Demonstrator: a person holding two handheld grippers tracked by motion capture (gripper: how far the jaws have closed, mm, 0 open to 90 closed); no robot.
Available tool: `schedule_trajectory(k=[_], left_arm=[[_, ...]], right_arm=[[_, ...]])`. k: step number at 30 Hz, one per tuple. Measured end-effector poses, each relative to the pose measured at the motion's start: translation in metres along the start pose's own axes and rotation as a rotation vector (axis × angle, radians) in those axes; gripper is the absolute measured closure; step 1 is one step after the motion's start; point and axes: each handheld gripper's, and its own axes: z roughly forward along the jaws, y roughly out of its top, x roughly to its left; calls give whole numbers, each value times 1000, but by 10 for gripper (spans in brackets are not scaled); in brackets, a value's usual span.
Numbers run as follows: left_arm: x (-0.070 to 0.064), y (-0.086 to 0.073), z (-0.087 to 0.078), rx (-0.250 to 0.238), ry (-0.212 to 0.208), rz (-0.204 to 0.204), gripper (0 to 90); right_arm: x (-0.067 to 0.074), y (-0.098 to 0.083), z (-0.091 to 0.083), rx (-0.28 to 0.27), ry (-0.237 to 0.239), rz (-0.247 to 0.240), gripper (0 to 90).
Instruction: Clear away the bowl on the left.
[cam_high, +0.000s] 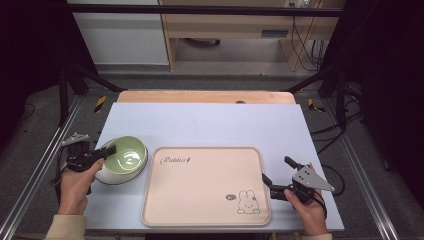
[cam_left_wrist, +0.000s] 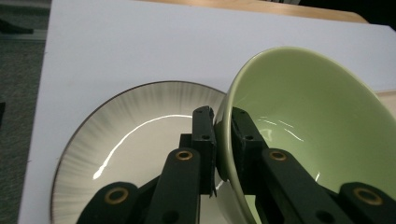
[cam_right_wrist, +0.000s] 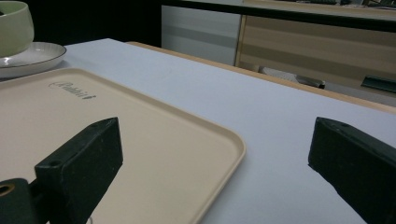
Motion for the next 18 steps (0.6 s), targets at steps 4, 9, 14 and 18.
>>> schedule_trajectory(k=[4, 9, 14, 18], left_arm=[[-12, 3, 1, -4, -21, 31, 819], [-25, 5, 4, 0, -37, 60, 819], [-41, 5, 7, 0, -60, 87, 819], [-50, 6, 10, 2, -74, 101, 819]], right_arm=[[1, 0, 2, 7, 2, -4, 32], [2, 0, 1, 7, 4, -9, 32], [2, 0, 1, 5, 3, -7, 32], [1, 0, 0, 4, 2, -9, 32]])
